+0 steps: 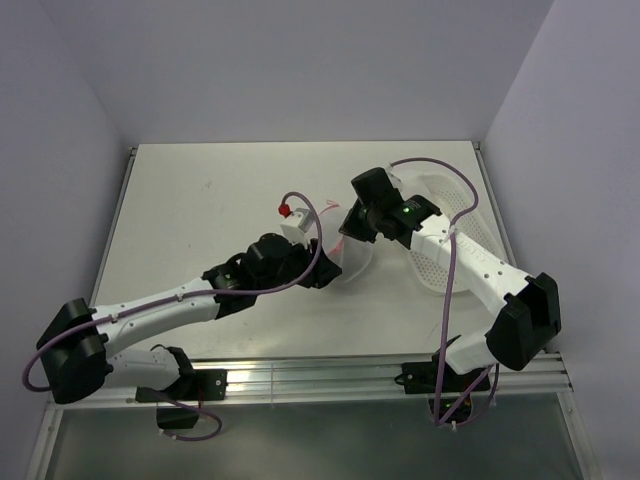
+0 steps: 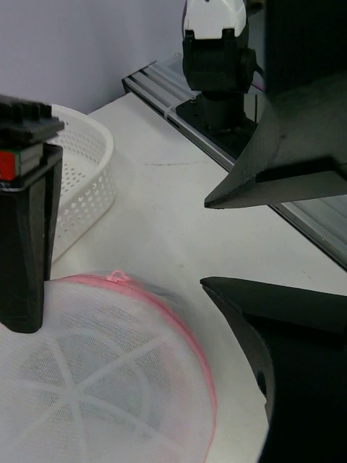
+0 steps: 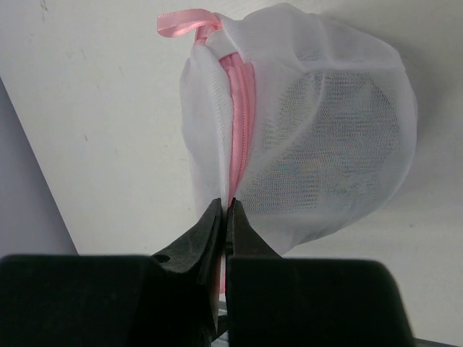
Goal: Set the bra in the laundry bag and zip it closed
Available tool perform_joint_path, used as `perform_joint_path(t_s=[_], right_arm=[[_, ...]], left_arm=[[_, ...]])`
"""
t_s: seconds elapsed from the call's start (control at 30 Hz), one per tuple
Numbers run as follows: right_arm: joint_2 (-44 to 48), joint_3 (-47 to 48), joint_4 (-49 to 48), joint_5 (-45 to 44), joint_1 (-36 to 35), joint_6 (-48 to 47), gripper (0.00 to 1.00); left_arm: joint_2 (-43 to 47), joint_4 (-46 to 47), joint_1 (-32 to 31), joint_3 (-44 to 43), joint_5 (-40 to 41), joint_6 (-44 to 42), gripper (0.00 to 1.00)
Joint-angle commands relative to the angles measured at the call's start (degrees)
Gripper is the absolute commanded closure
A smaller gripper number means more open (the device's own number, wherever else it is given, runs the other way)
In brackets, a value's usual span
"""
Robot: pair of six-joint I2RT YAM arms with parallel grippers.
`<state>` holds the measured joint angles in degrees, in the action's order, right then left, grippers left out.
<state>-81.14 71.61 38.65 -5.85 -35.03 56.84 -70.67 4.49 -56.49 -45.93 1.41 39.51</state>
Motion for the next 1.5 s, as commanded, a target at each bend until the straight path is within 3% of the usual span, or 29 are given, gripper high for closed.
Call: perform_joint_path(t_s=[0.0, 0.67, 1.17, 1.47], right_arm=[[-0.3, 2.3, 0.1, -1.4, -0.4, 0.0, 1.00], [0.5, 2.8, 1.2, 0.6, -0.4, -2.4, 1.00], [-7.1, 16.5, 21.6, -6.6, -1.8, -8.1, 1.00], [-8.6, 18.6, 24.4, -6.6, -1.7, -9.7, 1.00]], left_arm=[[-3.0, 4.8, -0.2, -1.6, -3.2, -3.2, 0.51], [-11.0, 16.5, 5.2, -2.4, -5.1, -4.9, 0.48], [-8.9, 30.9, 9.1, 5.0, -13.6, -4.8, 0.48], [-11.9, 35.4, 9.9, 4.3, -20.3, -4.7, 0.49]])
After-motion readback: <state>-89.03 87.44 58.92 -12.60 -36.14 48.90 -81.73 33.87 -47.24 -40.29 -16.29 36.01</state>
